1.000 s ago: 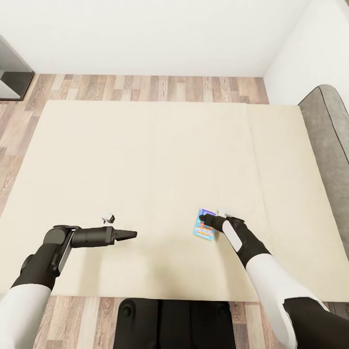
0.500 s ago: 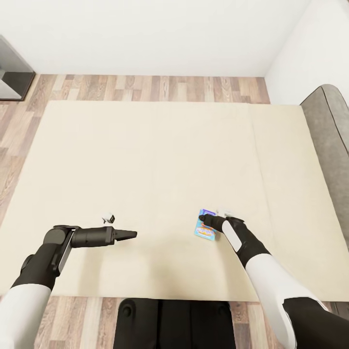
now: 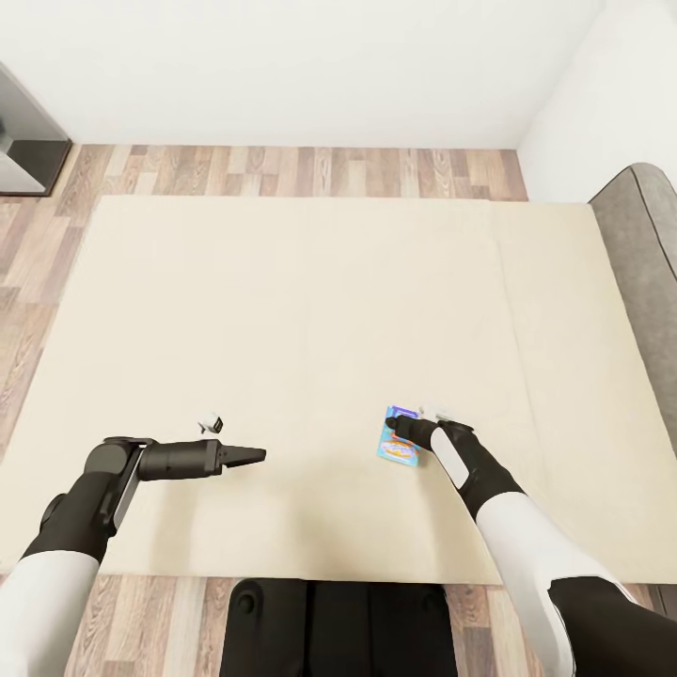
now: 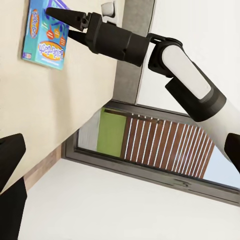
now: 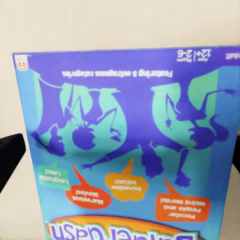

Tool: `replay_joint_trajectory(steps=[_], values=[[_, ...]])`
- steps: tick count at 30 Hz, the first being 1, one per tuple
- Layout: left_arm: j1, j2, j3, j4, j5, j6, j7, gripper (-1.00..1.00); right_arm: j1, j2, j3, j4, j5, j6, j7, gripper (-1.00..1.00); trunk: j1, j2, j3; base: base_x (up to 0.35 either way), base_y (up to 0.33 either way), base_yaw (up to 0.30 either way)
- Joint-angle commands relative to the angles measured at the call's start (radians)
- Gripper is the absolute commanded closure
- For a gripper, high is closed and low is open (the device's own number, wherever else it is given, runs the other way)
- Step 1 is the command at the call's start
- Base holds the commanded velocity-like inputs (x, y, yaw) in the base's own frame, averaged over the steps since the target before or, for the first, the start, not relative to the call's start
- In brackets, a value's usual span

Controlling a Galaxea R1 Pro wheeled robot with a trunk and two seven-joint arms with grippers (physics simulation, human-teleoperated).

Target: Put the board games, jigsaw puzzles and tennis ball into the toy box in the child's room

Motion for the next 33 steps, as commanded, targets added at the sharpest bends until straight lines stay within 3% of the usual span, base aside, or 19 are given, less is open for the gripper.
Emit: replay_joint_trajectory(steps=[1, 33], values=[[0.000, 0.000, 0.000, -0.001, -0.005, 0.010, -0.006, -1.00, 0.000, -0.001, 0.004, -0.002, -0.010, 0.003, -0.008, -1.00, 0.001, -0.002, -0.001, 0.000, 0.027, 0.000], [0.000, 0.000, 0.000, -0.001, -0.005, 0.010, -0.006, -1.00, 0.000, 0.001, 0.004, -0.002, -0.011, 0.003, -0.008, -1.00, 0.001, -0.002, -0.001, 0.000, 0.037, 0.000]])
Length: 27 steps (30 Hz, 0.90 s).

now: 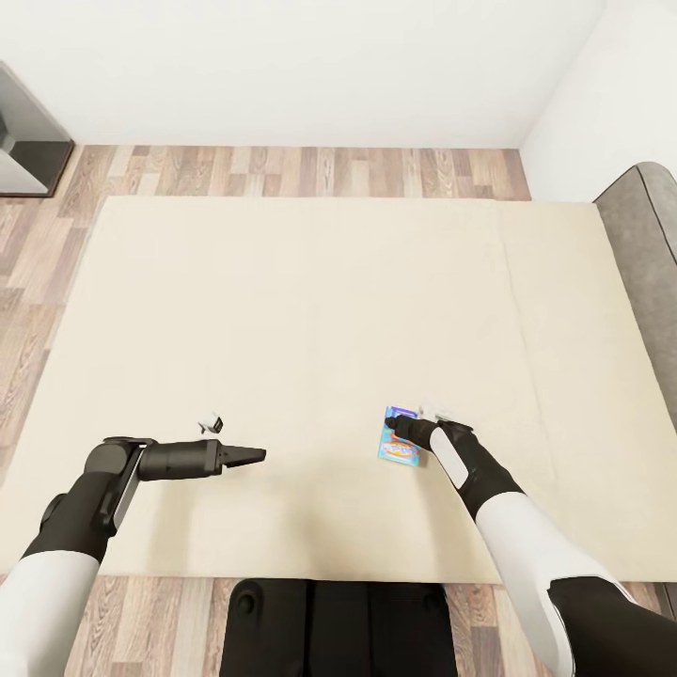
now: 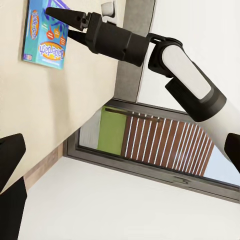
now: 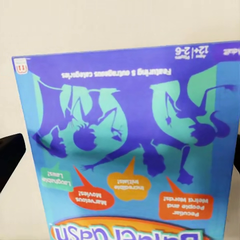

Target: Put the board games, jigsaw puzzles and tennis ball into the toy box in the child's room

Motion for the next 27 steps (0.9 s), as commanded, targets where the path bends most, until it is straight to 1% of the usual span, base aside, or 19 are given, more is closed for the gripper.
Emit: replay_joint_trajectory(steps=[1, 12, 27], values=[[0.000, 0.000, 0.000, -0.001, -0.005, 0.010, -0.006, -1.00, 0.000, -0.001, 0.004, -0.002, -0.010, 0.003, -0.008, -1.00, 0.001, -0.002, -0.001, 0.000, 0.003, 0.000], [-0.001, 0.000, 0.000, -0.001, -0.005, 0.010, -0.006, -1.00, 0.000, -0.001, 0.004, -0.002, -0.010, 0.003, -0.008, -1.00, 0.001, -0.002, 0.007, 0.000, 0.000, 0.000], [0.000, 0.000, 0.000, -0.001, -0.005, 0.010, -0.006, -1.00, 0.000, 0.000, 0.004, -0.002, -0.010, 0.003, -0.007, -1.00, 0.001, -0.002, 0.008, 0.000, 0.000, 0.000]])
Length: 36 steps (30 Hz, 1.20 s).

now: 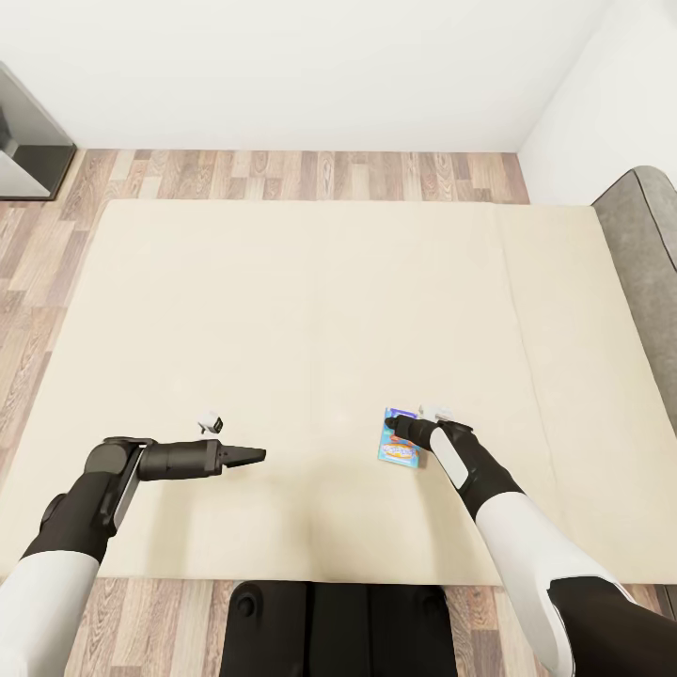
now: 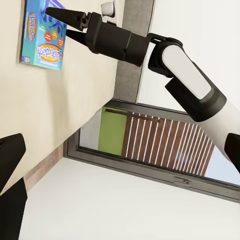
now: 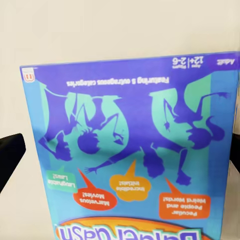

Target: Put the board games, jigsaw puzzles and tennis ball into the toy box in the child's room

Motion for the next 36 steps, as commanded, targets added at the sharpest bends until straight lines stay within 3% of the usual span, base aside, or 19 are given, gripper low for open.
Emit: replay_joint_trajectory(steps=[1, 29, 36], values=[[0.000, 0.000, 0.001, -0.001, -0.005, 0.010, -0.006, -1.00, 0.000, 0.000, 0.004, -0.002, -0.010, 0.003, -0.008, -1.00, 0.001, -0.002, -0.001, 0.000, 0.000, 0.000], [0.000, 0.000, 0.001, -0.001, -0.005, 0.010, -0.006, -1.00, 0.000, -0.003, 0.003, 0.000, -0.013, 0.009, -0.007, -1.00, 0.001, -0.002, -0.001, 0.000, 0.000, 0.000], [0.000, 0.000, 0.001, -0.001, -0.005, 0.010, -0.006, -1.00, 0.000, -0.004, 0.003, 0.002, -0.019, 0.014, 0.048, -1.00, 0.001, -0.002, -0.001, 0.000, 0.000, 0.000]])
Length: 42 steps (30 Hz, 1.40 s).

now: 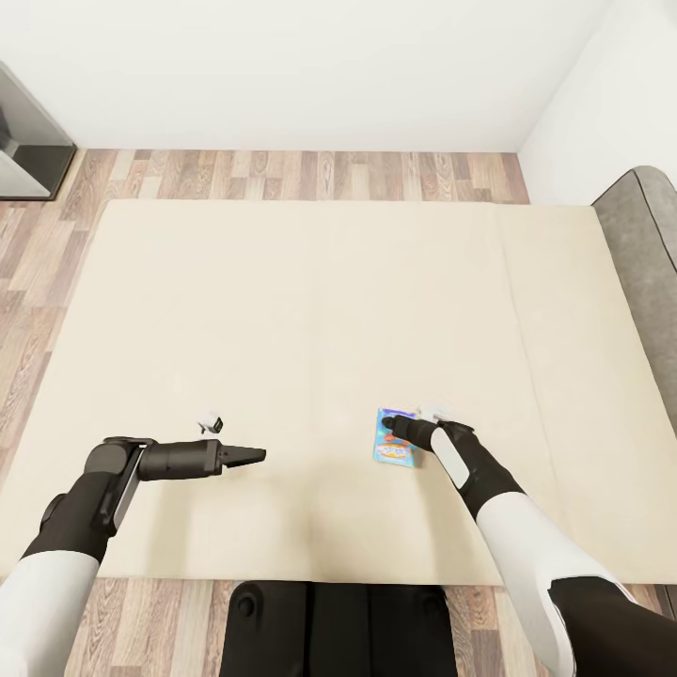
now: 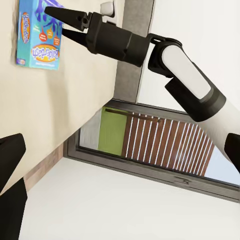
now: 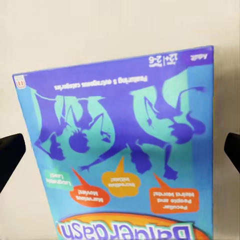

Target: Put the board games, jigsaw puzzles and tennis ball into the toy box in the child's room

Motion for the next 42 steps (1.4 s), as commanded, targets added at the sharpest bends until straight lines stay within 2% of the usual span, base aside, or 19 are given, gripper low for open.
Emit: replay_joint_trajectory(steps=[1, 10, 42], values=[[0.000, 0.000, 0.001, -0.001, -0.005, 0.011, -0.006, -1.00, 0.000, 0.000, 0.002, 0.000, -0.003, 0.004, 0.010, -1.00, 0.001, -0.002, -0.001, 0.000, 0.000, 0.000], [0.000, 0.000, 0.001, -0.001, -0.005, 0.011, -0.006, -1.00, 0.000, 0.001, 0.002, 0.003, 0.000, 0.004, 0.031, -1.00, 0.001, -0.002, -0.001, 0.000, 0.000, 0.000], [0.000, 0.000, 0.000, -0.001, -0.005, 0.011, -0.006, -1.00, 0.000, 0.004, 0.005, 0.047, 0.006, 0.002, 0.017, -1.00, 0.001, -0.002, -0.001, 0.000, 0.000, 0.000]])
